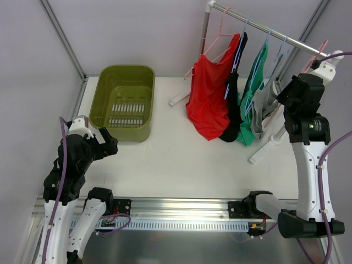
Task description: Remove the tank top from the hanger
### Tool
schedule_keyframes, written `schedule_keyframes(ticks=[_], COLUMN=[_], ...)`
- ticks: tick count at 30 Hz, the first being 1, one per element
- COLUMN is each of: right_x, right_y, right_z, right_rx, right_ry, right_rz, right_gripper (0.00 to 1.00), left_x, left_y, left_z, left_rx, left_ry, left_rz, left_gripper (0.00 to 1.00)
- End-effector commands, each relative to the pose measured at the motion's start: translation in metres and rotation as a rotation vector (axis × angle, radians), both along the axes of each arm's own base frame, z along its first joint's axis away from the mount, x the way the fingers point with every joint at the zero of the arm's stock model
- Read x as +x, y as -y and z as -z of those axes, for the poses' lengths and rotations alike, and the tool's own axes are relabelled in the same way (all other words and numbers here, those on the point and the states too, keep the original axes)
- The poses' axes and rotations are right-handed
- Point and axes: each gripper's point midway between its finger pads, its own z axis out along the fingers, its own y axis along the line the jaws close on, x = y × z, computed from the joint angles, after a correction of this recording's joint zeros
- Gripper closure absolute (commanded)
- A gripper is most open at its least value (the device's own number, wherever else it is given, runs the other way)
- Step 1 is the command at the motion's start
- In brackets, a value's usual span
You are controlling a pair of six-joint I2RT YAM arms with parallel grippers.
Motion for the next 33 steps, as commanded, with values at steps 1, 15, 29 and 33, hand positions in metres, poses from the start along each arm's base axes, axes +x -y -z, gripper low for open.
schedule_keyframes(ticks=[1, 15, 29, 33], right_x=[-0.026, -0.174, -0.301, -0.310], right_y=[-0.004, -0.057, -0.097, -0.115], right_z=[-0.044, -0.012, -0.036, -0.041], right_rx=[0.000, -0.022, 0.037, 0.079], right_ry=[0.123, 0.058, 0.130, 0.102], right_rz=[-0.044, -0.419, -0.851, -1.013], right_gripper=[1.00, 1.00, 1.00, 1.00], left_x=[0.006, 0.029, 0.002, 0.002], left_y=[0.006, 0.157, 0.346, 0.376], left_z=[-0.009, -0.180, -0.287, -0.287], left_rx=[-0.001, -0.327, -0.201, -0.214], left_ry=[0.026, 0.196, 0.702, 0.821], left_rz=[0.039, 0.815, 1.202, 1.221], left_gripper=[0.01, 0.01, 0.01, 0.01])
